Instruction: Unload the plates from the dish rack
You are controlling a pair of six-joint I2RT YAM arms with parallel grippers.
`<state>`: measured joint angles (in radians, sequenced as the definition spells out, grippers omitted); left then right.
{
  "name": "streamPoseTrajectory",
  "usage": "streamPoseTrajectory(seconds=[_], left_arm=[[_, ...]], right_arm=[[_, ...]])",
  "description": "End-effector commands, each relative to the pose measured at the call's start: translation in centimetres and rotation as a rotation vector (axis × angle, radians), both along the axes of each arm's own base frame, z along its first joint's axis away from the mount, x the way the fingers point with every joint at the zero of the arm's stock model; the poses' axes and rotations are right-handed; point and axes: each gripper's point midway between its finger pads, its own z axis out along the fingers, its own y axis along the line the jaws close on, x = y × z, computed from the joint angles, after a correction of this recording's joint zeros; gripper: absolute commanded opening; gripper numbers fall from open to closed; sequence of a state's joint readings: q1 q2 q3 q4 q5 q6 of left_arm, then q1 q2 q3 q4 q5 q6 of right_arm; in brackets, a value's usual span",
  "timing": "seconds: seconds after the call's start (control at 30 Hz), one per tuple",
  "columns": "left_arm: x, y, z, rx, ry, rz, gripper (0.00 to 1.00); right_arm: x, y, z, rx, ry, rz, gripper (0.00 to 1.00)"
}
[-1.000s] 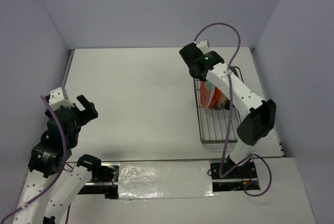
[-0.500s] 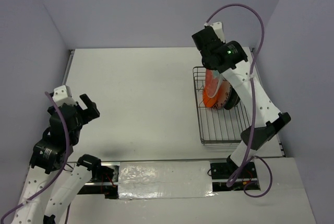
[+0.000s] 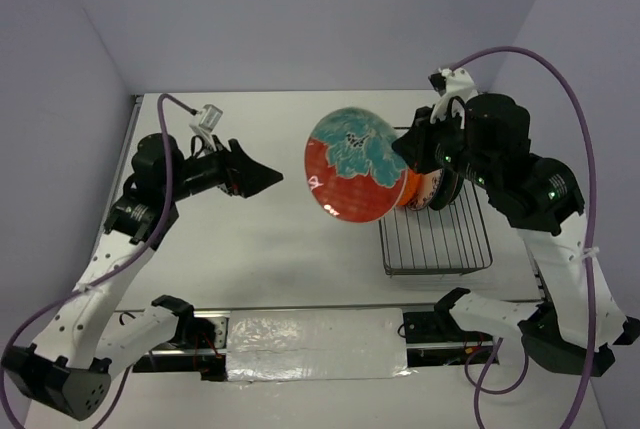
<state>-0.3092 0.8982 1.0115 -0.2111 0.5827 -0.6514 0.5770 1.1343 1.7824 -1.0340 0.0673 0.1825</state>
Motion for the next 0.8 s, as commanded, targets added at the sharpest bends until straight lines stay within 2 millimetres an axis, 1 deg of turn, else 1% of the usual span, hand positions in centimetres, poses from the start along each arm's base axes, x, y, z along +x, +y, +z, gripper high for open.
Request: streamPoseTrajectory(seconds=[0.0, 0.03, 0.07, 0.1, 0.13, 0.17, 0.2, 0.27, 0.3, 0.33, 0.4, 0.47, 0.5, 0.53, 0.57, 0.7, 0.77], left_arm=[[-2.0, -2.7, 3.3, -0.102, -0.09, -0.21, 1.0], [-2.1, -3.0, 3.0, -0.102, -0.082, -0.23, 0.99], [-1.7, -3.5, 2.4, -0.097, -0.055, -0.243, 0.99], [-2.0, -4.2, 2.2, -0.091, -0.051, -0.266, 1.0], [-1.5, -4.4, 2.0, -0.081, -0.057, -0.241, 1.0], [-1.2, -4.7, 1.0, -0.056, -0.02, -0.231, 0.98], [-1.5, -5.4, 0.7, -0.046, -0.019, -0.247, 0.95], [-1.8, -6.1, 0.3, -0.048, -0.015, -0.266, 0.85], [-2.0, -6.5, 0.1, -0.04, -0.014, -0.27, 0.82], [-1.5, -6.5, -0.2, -0.025, -0.01, -0.24, 0.8], [-1.2, -6.3, -1.0, 0.009, 0.002, -0.213, 0.81], [-0.6, -6.0, -1.5, 0.039, 0.001, -0.174, 0.88], [-0.5, -5.7, -2.0, 0.059, 0.021, -0.16, 0.93], [-0.4, -5.5, -2.0, 0.069, 0.018, -0.144, 0.95], [0.1, -5.1, -2.2, 0.083, 0.015, -0.11, 0.95], [0.9, -4.3, -2.7, 0.113, 0.018, -0.041, 0.98], [1.0, -4.3, -3.0, 0.119, 0.023, -0.038, 0.97]], right_arm=[[-0.4, 5.7, 6.2, 0.263, -0.177, 0.248, 0.0], [-0.9, 6.4, 6.2, 0.281, -0.175, 0.294, 0.0], [-1.2, 6.7, 6.3, 0.301, -0.172, 0.314, 0.0], [-1.6, 7.4, 6.4, 0.321, -0.175, 0.355, 0.0], [-2.0, 7.5, 6.6, 0.335, -0.178, 0.373, 0.0], [-2.1, 7.7, 6.7, 0.35, -0.174, 0.379, 0.0], [-2.1, 7.8, 6.4, 0.356, -0.166, 0.384, 0.0], [-2.4, 8.1, 6.7, 0.374, -0.173, 0.408, 0.0], [-2.3, 8.2, 6.5, 0.374, -0.171, 0.409, 0.0], [-2.4, 8.3, 6.4, 0.377, -0.168, 0.41, 0.0], [-2.2, 8.1, 6.2, 0.375, -0.166, 0.399, 0.0], [-1.9, 7.7, 6.1, 0.365, -0.169, 0.366, 0.0], [-1.6, 7.4, 5.8, 0.354, -0.161, 0.342, 0.0], [-1.4, 7.1, 5.8, 0.346, -0.166, 0.325, 0.0], [-1.3, 7.1, 5.6, 0.342, -0.164, 0.319, 0.0], [-1.3, 7.2, 5.5, 0.344, -0.154, 0.326, 0.0], [-1.5, 7.3, 5.4, 0.347, -0.151, 0.331, 0.0]])
